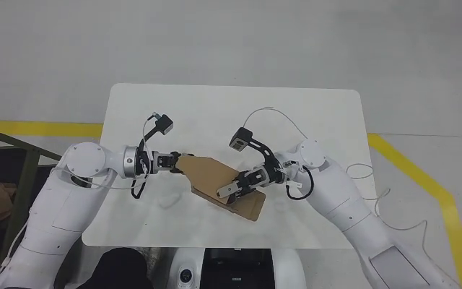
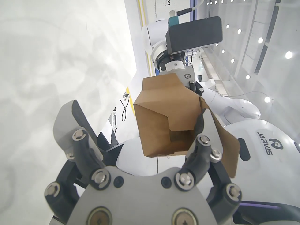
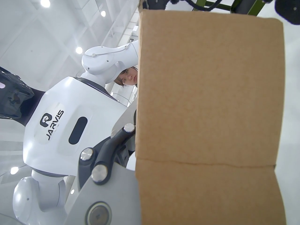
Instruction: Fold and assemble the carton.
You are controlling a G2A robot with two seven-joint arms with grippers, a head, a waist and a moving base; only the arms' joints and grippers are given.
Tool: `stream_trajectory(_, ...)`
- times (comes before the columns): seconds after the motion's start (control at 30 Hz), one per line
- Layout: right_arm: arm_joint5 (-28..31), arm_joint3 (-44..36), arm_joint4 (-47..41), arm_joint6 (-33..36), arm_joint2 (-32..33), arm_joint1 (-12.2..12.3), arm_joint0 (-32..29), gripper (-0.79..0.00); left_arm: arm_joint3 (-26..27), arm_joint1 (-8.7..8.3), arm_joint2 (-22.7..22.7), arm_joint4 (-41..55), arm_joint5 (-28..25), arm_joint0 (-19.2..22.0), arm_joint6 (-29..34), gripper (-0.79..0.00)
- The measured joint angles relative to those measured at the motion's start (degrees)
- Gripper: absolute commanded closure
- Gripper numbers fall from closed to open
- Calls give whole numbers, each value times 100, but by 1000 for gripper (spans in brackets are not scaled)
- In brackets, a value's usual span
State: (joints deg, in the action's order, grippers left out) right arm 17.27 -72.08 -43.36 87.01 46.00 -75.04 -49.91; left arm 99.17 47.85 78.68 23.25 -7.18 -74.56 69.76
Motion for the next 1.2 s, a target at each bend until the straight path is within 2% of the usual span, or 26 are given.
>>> stream_trajectory(0.73,-10,-10,188,10,284,103,-99,0,40,-10,-31,67,54,-91,205,-785)
stream_trajectory(0.9,-84,-10,230,84,321,131,-114,0,-70,-47,198,-93,49,-142,112,-785)
stream_trajectory(1.2,-99,31,241,99,173,218,-144,0,31,-107,589,-127,83,-318,94,-785)
